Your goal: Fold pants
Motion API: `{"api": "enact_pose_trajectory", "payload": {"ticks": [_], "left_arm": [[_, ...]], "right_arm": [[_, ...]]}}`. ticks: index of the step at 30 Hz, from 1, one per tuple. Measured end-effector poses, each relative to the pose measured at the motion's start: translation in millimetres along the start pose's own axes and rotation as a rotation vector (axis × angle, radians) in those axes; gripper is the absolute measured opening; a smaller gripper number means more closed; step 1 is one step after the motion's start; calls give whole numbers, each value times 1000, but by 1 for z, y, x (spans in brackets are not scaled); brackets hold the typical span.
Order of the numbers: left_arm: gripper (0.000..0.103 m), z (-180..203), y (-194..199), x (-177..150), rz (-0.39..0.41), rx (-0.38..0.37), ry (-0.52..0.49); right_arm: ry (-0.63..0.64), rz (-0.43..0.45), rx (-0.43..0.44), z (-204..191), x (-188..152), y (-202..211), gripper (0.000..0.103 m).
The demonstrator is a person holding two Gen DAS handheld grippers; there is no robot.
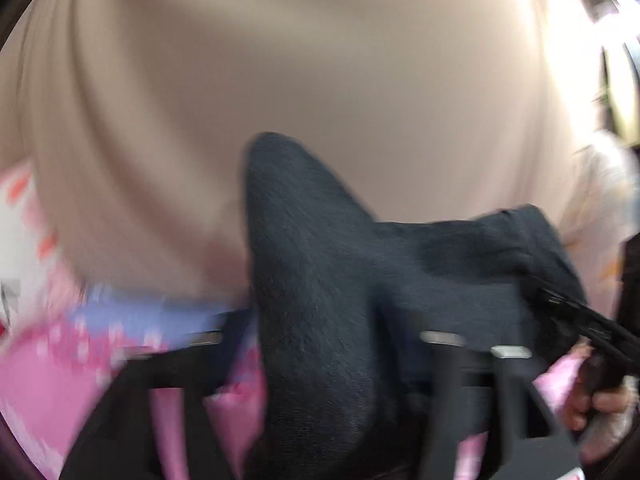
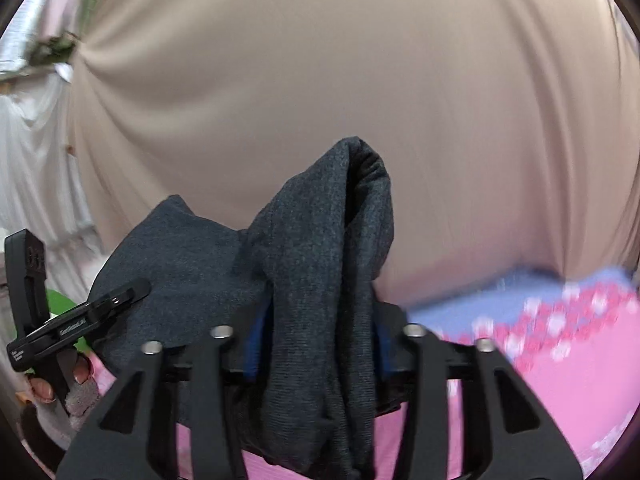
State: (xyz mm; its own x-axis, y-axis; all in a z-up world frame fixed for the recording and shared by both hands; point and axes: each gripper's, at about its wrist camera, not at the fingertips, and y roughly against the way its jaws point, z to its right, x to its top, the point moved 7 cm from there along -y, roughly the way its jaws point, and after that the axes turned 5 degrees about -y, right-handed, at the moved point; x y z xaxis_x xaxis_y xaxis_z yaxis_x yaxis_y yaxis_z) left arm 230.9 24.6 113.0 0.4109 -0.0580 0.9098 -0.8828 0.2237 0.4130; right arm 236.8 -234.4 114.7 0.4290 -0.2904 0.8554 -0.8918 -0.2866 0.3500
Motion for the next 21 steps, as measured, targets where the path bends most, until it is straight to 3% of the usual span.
{"api": "enact_pose_trajectory", "payload": {"ticks": [1,2,3,4,5,8,10,11,15,16,17,18,20,21], "left_arm": [[93,-10,-31,-28,-72,37,9],[79,-23,-67,-68,-196,85,17],[67,-33,-88,-97,-301,104,32],[54,-42,-101,-122,-397,100,60],[55,-47,-108,-139,-453,58,116],[56,-53,-97,-137,-414,6,189],[65,-47,-93,-129,-398,-2,175],[77,-46,-95,-125,-396,-10,185],[77,-31,-117,-129,-465,-15,210],[75,-30,-125,-135,-491,-28,221],[64,-28,-133,-143,-525,-53,245],[61,-28,-137,-147,-532,-76,273],[39,-26,-142,-143,-518,-116,286],[27,-27,-142,-139,-511,-108,295]], "right_arm": [[2,-82,-118,27,-28,-32,64],[6,-167,-188,49,-54,-53,62],[-13,-227,-220,65,-75,-62,59],[-62,-252,-199,77,-91,-62,60],[-89,-255,-175,81,-96,-58,60],[-125,-273,-127,80,-93,-51,62],[-155,-292,-86,75,-89,-58,64],[-169,-303,-86,77,-91,-62,64],[-180,-360,-121,81,-106,-83,64],[-203,-387,-110,82,-111,-90,65],[-226,-398,-105,84,-115,-95,64],[-228,-396,-112,85,-116,-97,57],[-215,-387,-91,81,-112,-97,35],[-213,-383,-80,77,-109,-96,29]]}}
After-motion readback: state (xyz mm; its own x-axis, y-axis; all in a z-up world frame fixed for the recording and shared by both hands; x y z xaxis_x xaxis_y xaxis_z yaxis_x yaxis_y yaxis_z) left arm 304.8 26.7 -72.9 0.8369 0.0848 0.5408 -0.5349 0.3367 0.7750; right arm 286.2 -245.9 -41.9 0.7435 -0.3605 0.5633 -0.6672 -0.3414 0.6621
